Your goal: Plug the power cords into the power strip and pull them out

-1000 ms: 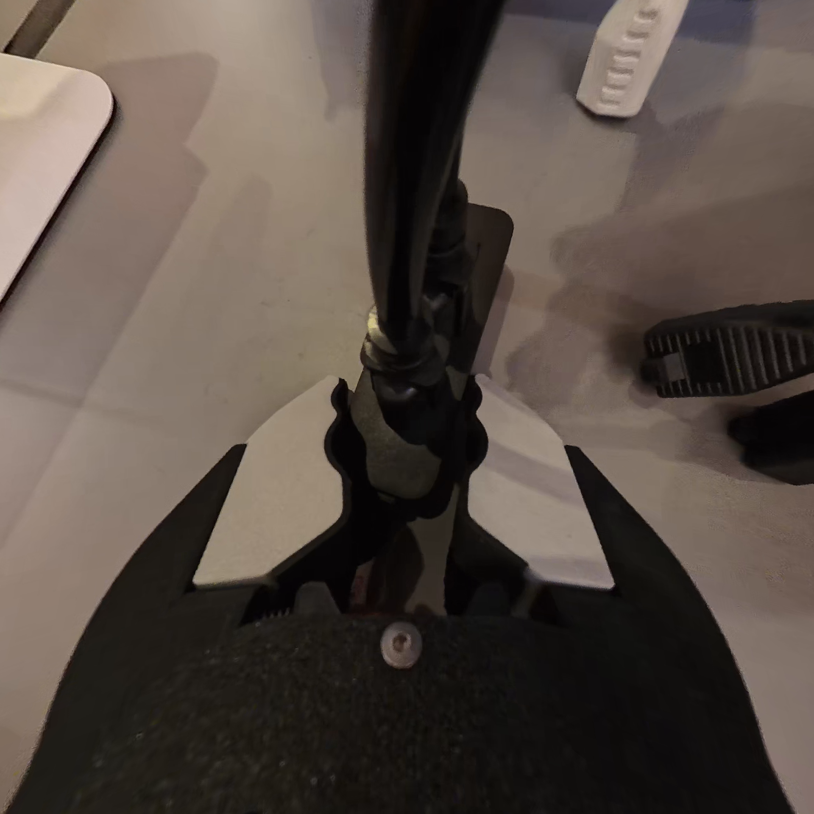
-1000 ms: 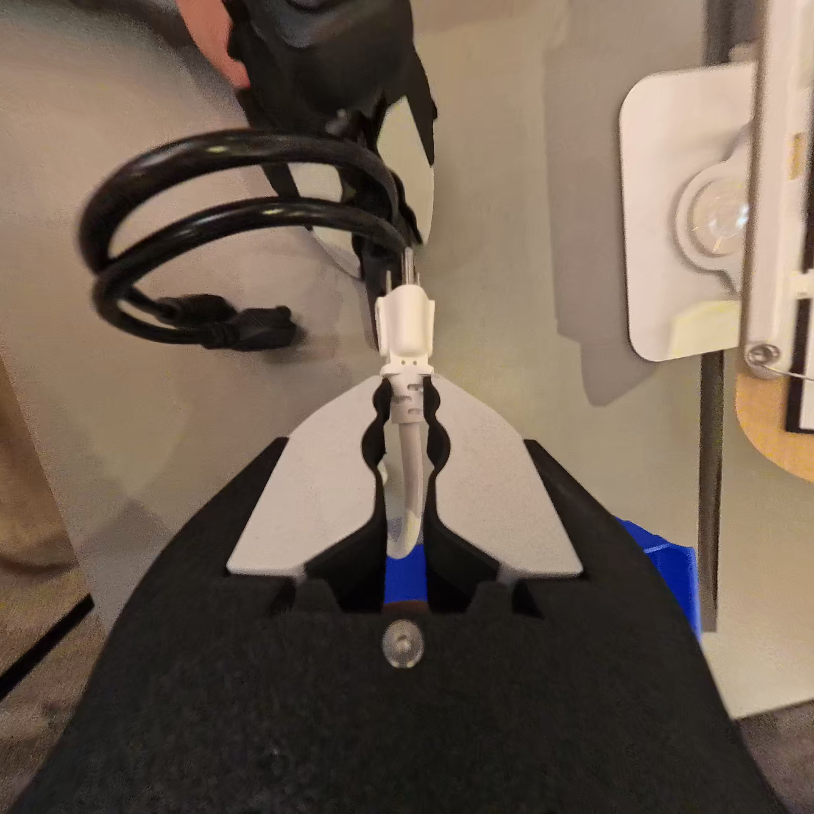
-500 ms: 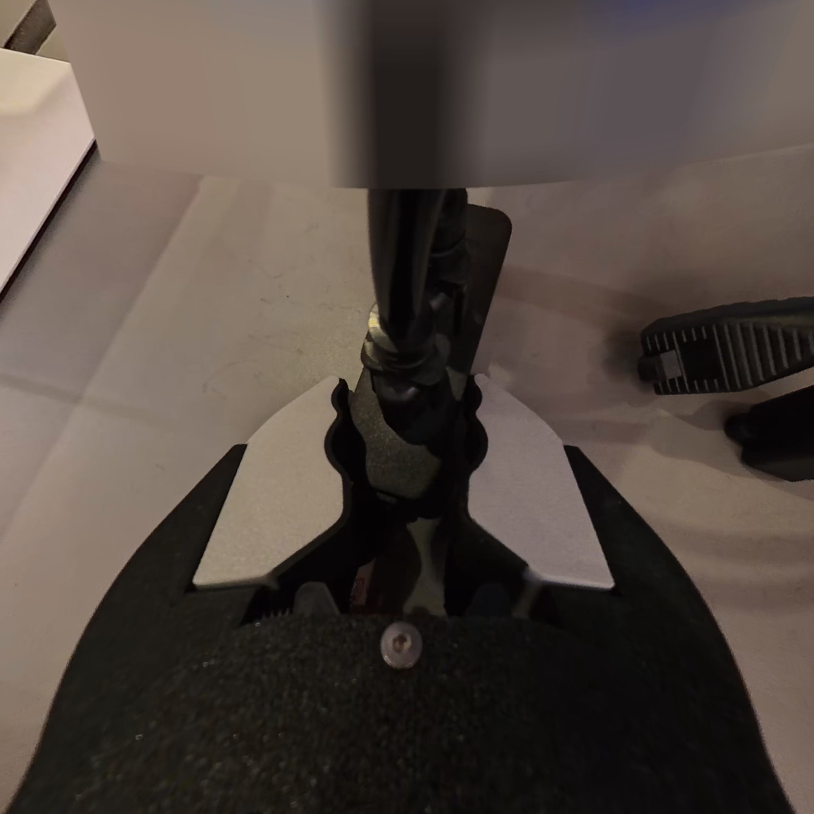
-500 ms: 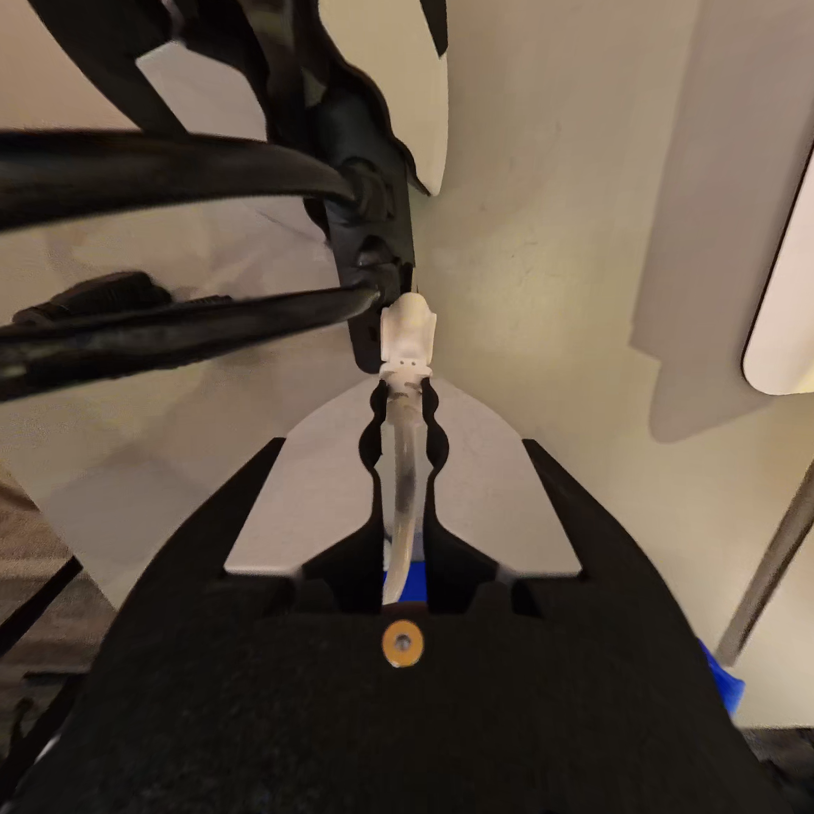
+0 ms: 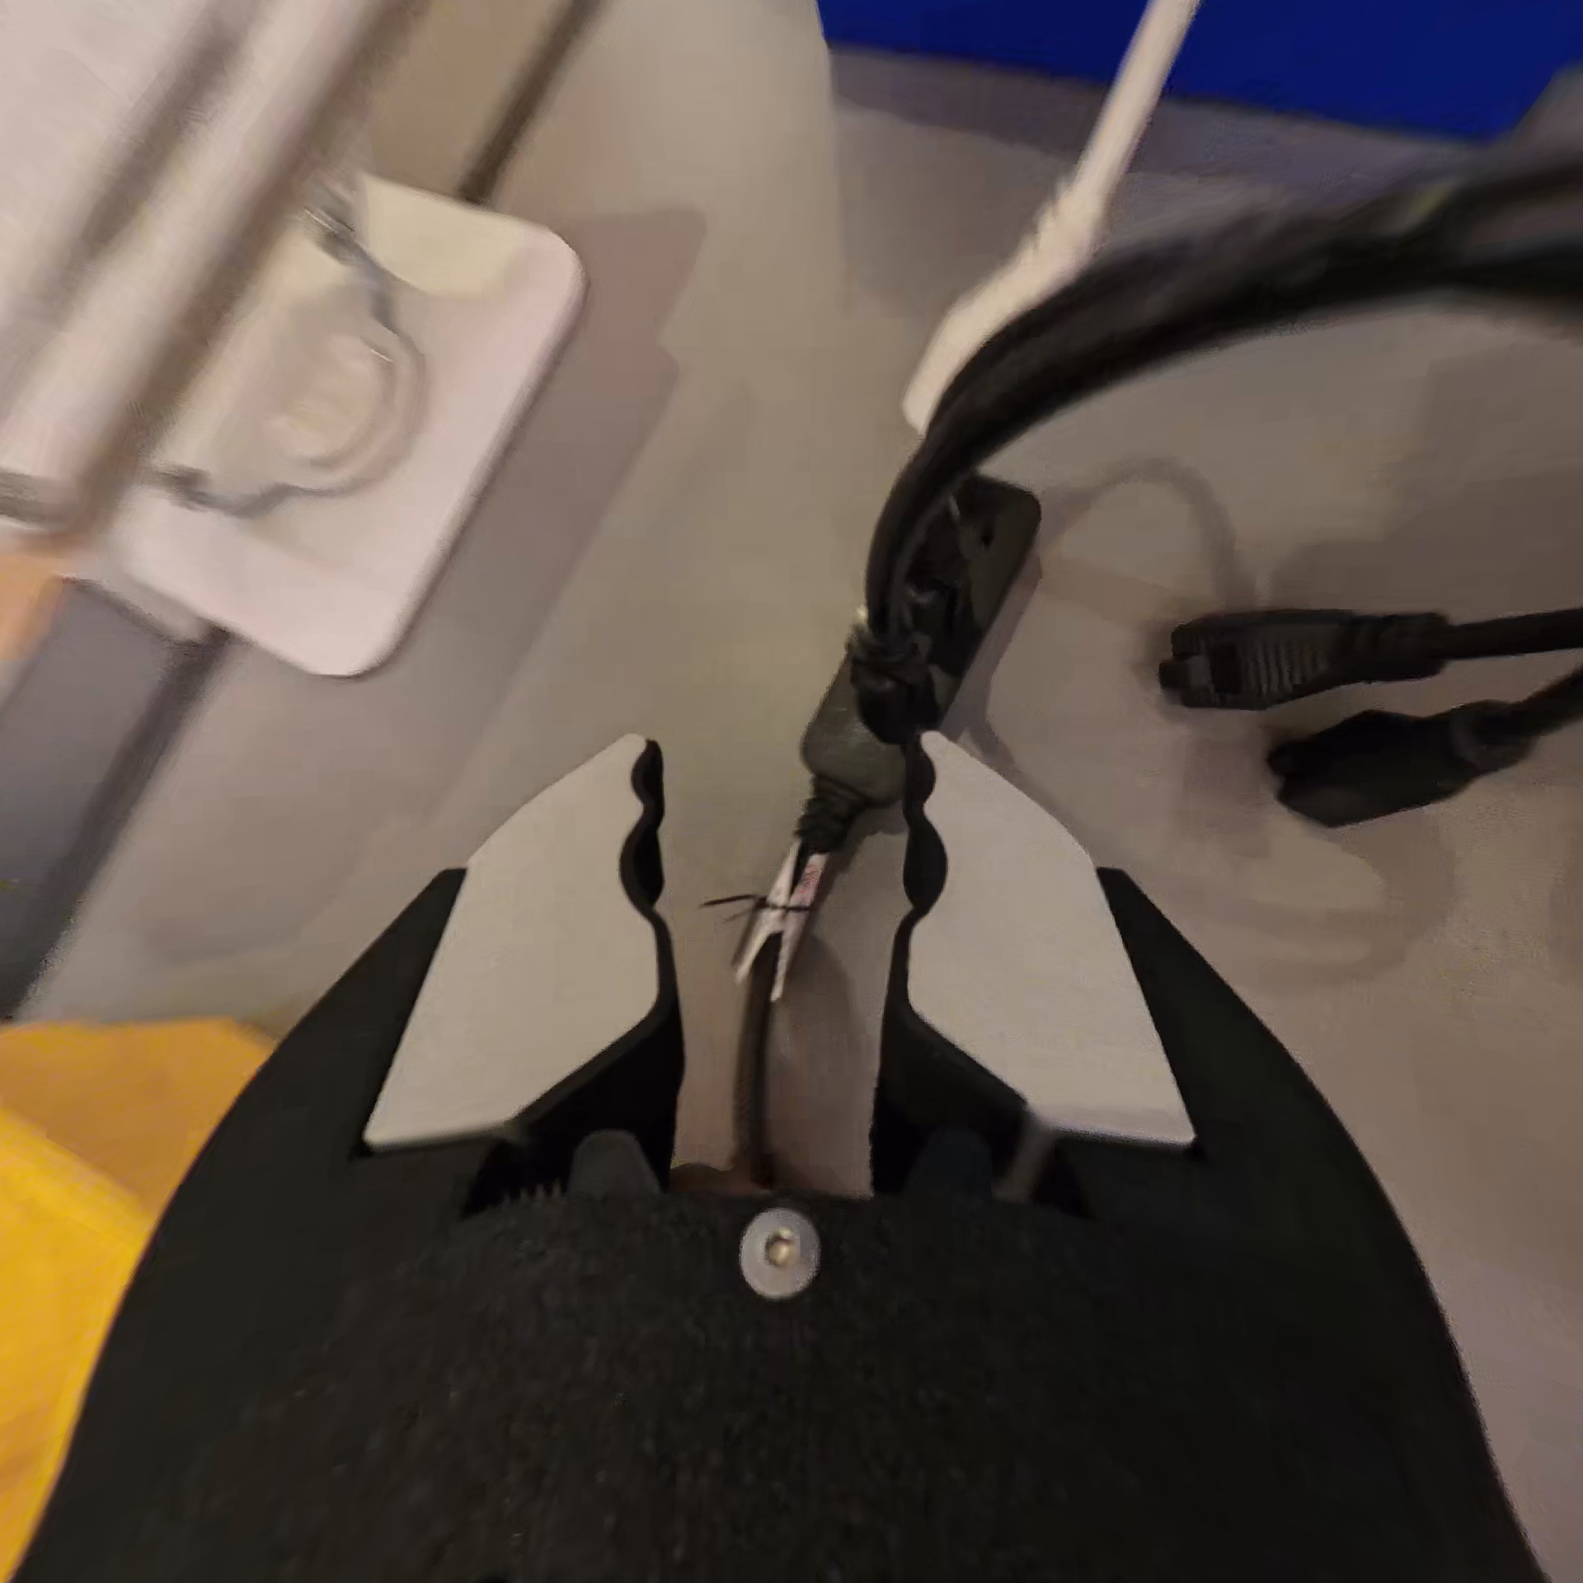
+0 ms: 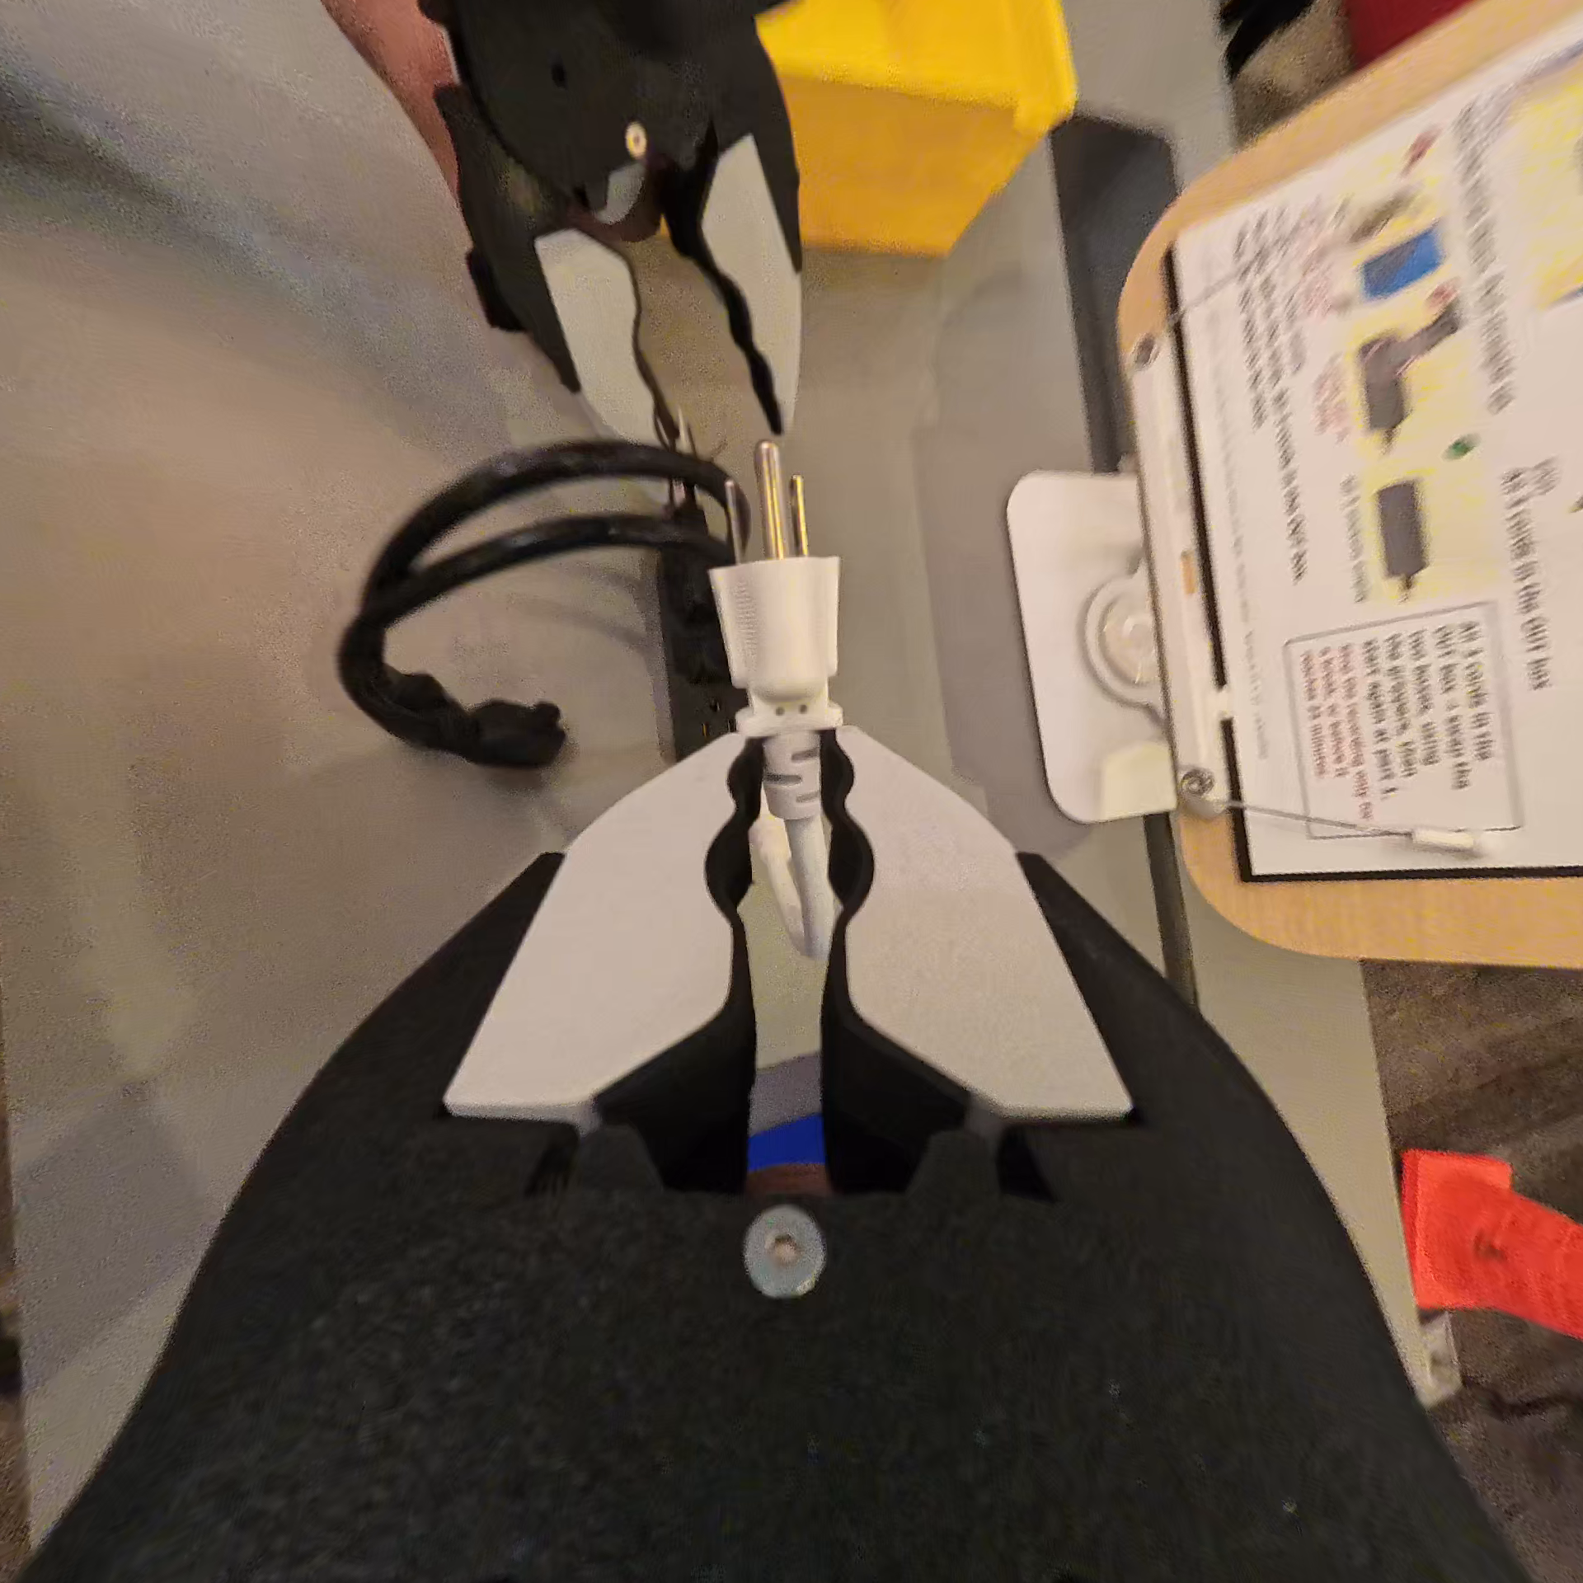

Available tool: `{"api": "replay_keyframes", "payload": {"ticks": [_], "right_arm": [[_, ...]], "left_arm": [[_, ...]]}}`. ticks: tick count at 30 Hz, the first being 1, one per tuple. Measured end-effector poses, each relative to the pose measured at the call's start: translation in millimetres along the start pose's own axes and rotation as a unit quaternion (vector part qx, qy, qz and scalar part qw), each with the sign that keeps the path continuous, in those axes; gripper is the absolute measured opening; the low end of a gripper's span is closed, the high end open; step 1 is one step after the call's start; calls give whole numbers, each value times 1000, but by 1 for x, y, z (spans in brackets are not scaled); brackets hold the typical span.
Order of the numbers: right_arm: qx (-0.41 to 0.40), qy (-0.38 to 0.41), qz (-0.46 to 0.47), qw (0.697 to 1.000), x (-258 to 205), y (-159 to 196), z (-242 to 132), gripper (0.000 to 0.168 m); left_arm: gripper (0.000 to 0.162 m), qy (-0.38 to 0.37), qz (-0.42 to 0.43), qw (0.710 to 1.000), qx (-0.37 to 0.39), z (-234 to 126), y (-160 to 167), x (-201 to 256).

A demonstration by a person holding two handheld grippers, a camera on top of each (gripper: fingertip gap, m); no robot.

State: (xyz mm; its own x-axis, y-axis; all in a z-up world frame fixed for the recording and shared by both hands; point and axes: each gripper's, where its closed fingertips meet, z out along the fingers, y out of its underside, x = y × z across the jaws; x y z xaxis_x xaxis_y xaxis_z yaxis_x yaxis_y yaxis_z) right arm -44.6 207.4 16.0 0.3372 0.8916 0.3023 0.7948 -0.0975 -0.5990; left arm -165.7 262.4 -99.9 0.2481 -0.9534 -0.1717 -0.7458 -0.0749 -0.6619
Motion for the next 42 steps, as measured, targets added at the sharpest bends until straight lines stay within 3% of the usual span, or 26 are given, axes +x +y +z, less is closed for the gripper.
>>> {"api": "replay_keyframes", "payload": {"ticks": [1,3,6,9,11,14,15,19,23,27,33,38,42], "right_arm": [[18,10,-5,1000,-5,-7,-7,13],[38,26,-22,999,-19,-19,-17,13],[33,57,-56,996,-35,-31,-27,13],[29,60,-82,994,-56,-43,-32,13],[34,58,-91,994,-69,-48,-34,13],[46,53,-92,993,-85,-50,-36,13],[53,53,-90,993,-89,-49,-37,13],[86,28,-60,994,-101,-40,-40,13],[183,-22,-2,983,-113,-40,-40,13],[282,-89,70,953,-121,-37,-41,13],[231,-64,37,970,-129,-23,-26,12],[190,-50,8,980,-130,-25,-24,11],[273,-59,52,959,-123,-37,-38,12]], "left_arm": [[54,-26,7,999,18,-24,-14,-5],[59,-41,26,995,87,-74,-52,3],[64,32,96,975,197,-135,-112,60],[68,32,199,968,152,-138,-132,99],[67,42,233,966,102,-124,-131,113],[47,42,242,968,54,-104,-121,117],[31,51,242,968,52,-100,-118,120],[26,80,239,960,118,-97,-121,141],[26,126,201,957,167,-99,-119,154],[27,167,147,952,209,-96,-118,165],[36,189,129,953,196,-92,-113,174],[31,151,175,957,173,-91,-110,173],[28,154,151,948,234,-106,-121,167]]}}
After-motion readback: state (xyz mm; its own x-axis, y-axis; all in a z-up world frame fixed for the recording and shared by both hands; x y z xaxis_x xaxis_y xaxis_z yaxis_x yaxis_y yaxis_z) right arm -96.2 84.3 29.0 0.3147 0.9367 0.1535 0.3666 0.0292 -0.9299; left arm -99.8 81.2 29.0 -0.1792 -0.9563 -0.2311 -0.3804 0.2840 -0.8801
